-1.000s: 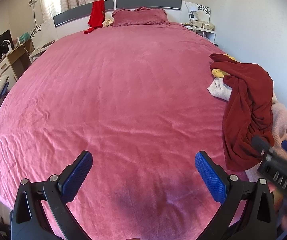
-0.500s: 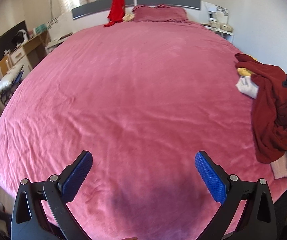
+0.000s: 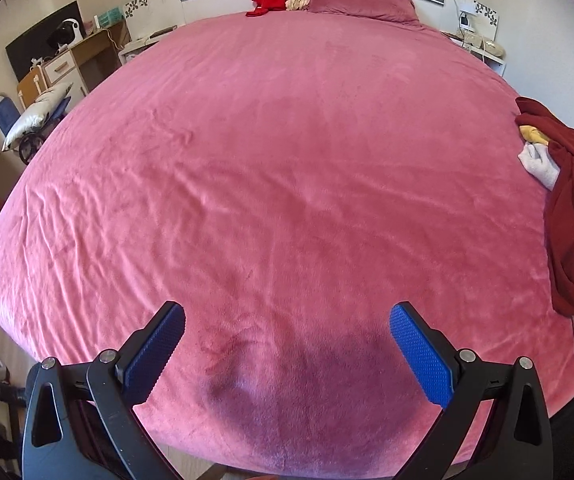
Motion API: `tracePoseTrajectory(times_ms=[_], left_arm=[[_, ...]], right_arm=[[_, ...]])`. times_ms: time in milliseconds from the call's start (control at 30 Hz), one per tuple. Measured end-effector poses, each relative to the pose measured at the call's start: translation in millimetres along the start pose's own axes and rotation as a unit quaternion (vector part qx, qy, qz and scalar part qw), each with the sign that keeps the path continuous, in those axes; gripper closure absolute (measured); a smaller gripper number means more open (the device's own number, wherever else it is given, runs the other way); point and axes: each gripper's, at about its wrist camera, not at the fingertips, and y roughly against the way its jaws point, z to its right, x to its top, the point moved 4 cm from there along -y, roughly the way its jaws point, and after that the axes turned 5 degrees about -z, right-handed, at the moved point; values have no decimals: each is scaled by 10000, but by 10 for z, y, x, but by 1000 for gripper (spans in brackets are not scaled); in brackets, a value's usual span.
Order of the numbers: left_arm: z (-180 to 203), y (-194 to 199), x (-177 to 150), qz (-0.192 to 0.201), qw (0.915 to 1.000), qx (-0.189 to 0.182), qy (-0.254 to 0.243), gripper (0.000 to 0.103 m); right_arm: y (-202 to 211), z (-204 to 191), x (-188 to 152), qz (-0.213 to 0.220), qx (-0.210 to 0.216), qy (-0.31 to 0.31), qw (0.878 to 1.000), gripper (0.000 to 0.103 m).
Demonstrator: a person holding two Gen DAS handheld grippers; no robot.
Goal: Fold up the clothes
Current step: 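Grasp the dark red garment with the right gripper and lift it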
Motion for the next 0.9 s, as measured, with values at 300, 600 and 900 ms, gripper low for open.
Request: tracePoseTrajectory(times_ms=[300, 600, 900], left_arm=[[-87, 28, 7, 106, 9999, -53, 53, 0], [-508, 154, 85, 342, 9982, 70, 490, 0], [-1498, 420, 16, 736, 9828, 648, 1566, 0]], right_arm=[[849, -23, -225, 584, 2553, -1458, 9540, 86], [2519, -1012, 299, 796, 5086, -640, 8549, 86], [4483, -3002, 300, 1093, 6943, 1177, 7015, 86]])
